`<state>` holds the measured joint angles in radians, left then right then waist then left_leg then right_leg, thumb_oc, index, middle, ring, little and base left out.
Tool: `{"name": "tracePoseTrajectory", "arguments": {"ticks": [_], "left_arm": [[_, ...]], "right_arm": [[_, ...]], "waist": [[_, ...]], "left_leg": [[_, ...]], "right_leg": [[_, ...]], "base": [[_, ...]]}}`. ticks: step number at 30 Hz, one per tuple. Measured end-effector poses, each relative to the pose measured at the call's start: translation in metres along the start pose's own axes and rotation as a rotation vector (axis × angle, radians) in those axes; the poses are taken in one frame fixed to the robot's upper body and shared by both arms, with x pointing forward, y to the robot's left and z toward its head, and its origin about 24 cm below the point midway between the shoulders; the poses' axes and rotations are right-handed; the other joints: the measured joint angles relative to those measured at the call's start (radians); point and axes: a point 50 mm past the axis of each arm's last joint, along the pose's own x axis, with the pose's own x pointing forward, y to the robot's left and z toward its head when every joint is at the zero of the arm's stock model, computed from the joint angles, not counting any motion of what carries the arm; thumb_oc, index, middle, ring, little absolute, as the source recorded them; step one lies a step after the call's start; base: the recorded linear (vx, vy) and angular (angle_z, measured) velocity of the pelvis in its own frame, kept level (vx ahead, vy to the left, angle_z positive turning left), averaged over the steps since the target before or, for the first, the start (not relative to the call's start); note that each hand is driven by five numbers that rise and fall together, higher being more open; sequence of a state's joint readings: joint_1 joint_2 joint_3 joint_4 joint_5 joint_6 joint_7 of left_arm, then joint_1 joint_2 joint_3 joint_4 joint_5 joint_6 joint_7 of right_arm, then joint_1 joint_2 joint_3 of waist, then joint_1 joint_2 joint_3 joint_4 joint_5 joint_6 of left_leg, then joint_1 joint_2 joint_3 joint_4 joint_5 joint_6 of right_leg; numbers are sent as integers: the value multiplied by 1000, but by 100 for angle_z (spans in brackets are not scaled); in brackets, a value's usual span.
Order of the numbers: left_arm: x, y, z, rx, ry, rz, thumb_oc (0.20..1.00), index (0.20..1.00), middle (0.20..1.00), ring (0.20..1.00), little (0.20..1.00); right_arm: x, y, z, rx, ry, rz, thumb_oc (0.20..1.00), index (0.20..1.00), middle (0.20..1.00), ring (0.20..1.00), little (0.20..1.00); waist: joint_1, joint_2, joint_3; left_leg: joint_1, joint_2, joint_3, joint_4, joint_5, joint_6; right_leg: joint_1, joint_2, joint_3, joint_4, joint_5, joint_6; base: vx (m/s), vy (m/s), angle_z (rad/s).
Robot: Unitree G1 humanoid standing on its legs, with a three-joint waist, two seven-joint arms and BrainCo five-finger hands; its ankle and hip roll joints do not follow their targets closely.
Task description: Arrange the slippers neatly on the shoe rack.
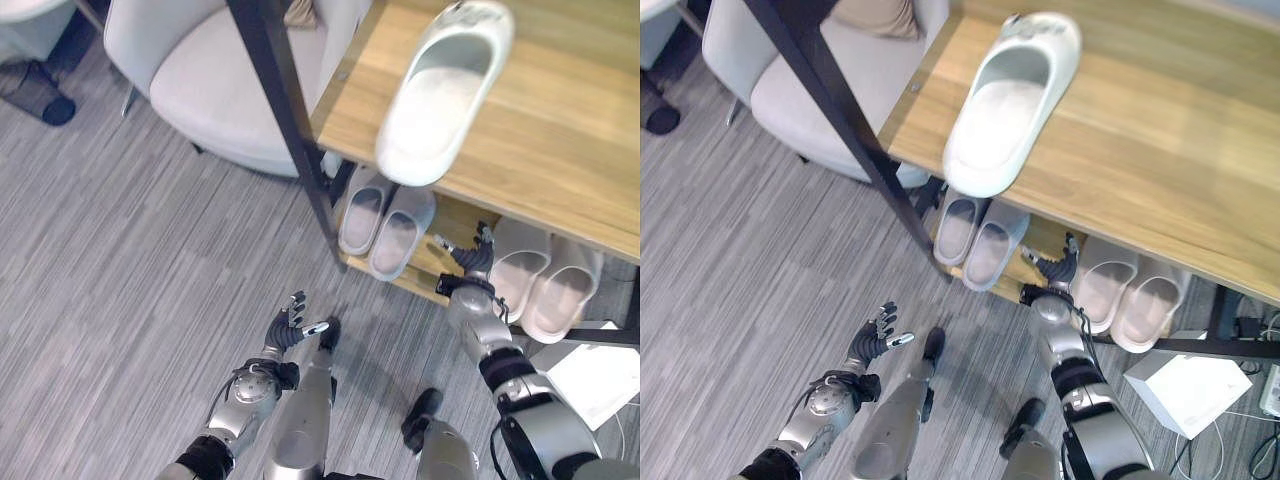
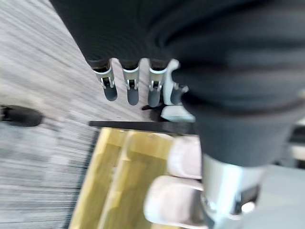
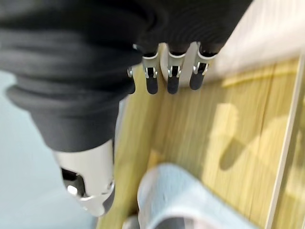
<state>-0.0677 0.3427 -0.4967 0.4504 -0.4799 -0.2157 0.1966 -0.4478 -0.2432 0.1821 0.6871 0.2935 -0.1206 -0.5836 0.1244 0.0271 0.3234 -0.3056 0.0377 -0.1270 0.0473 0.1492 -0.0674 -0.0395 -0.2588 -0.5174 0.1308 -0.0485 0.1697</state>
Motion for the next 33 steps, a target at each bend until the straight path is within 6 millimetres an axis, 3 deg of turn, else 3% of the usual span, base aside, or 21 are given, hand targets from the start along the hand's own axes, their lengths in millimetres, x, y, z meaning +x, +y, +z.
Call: {"name": "tracePoseTrajectory", "arguments": {"ticks": [5,6,11,12,16,17,19,20,24,28,31,33], "left_arm": [[-8,14,-9,18,34,49,1000,1000,1000,1000,1000],[-8,20,-8,46,36,53,1000,1000,1000,1000,1000],[-11,28,14,328,-49,-79,1000,1000,1000,1000,1000],[-17,25,18,433,-72,-156,1000,1000,1000,1000,1000],[-23,10,14,567,-66,-320,1000,1000,1000,1000,1000],[-25,-3,13,616,-77,-413,1000,1000,1000,1000,1000],[-26,-25,20,683,-129,-538,1000,1000,1000,1000,1000],[-28,-39,31,699,-189,-622,1000,1000,1000,1000,1000],[-29,-68,63,643,-334,-736,1000,1000,1000,1000,1000],[-53,-94,123,421,-552,-917,1000,1000,1000,1000,1000],[-63,-97,158,294,-703,-945,1000,1000,1000,1000,1000],[-61,-86,188,262,-811,-864,1000,1000,1000,1000,1000]], "right_arm": [[-33,-1,-24,-21,17,152,1000,1000,1000,1000,1000],[-43,0,-31,-42,22,235,1000,1000,1000,1000,1000],[-77,-12,-50,-118,45,503,1000,1000,1000,1000,1000],[-88,-17,-56,-129,62,567,1000,1000,1000,1000,1000],[-111,-21,-91,-156,206,673,1000,1000,1000,1000,1000],[-120,-28,-110,-176,296,682,1000,1000,1000,1000,1000],[-129,-41,-127,-191,378,664,1000,1000,1000,1000,1000],[-132,-48,-133,-199,411,655,1000,1000,1000,1000,1000],[-134,-57,-139,-183,448,617,1000,1000,1000,1000,1000],[-135,-59,-140,-176,453,606,1000,1000,1000,1000,1000],[-138,-59,-142,-167,463,601,1000,1000,1000,1000,1000],[-138,-57,-141,-154,457,601,1000,1000,1000,1000,1000]], "waist": [[-31,-53,-79],[-53,-70,-103],[-88,-76,-137],[-92,-74,-153],[-98,-75,-189],[-104,-73,-206],[-127,-62,-221],[-127,-55,-225],[-159,-44,-234],[-173,-40,-257],[-171,-39,-267],[-172,-37,-272]], "left_leg": [[85,4,29,-64,7,0],[113,7,41,-91,9,-3],[168,14,66,-127,21,-5],[179,17,84,-127,20,-5],[216,31,129,-128,2,-12],[227,35,142,-129,-5,-16],[228,37,145,-135,-7,-19],[226,41,153,-135,-7,-18],[233,46,167,-135,-10,-14],[237,46,170,-135,-10,-13],[238,46,169,-134,-8,-12],[239,46,167,-134,-6,-8]], "right_leg": [[98,27,3,-141,57,3],[122,35,15,-183,74,4],[161,42,28,-214,90,5],[162,41,46,-214,91,5],[168,42,94,-220,94,2],[168,42,113,-220,95,1],[165,42,117,-220,93,-5],[157,44,129,-220,85,-4],[154,45,143,-220,94,-4],[155,46,156,-220,97,-1],[157,46,156,-220,102,5],[159,47,155,-220,107,2]], "base": [[23,-38,-15],[39,-38,-27],[43,-28,-16],[26,-21,-23],[12,-15,-38],[5,-2,-32],[4,-13,-18],[4,-22,-22],[-5,-17,-12],[-6,-15,-4],[0,0,0],[0,0,0]]}}
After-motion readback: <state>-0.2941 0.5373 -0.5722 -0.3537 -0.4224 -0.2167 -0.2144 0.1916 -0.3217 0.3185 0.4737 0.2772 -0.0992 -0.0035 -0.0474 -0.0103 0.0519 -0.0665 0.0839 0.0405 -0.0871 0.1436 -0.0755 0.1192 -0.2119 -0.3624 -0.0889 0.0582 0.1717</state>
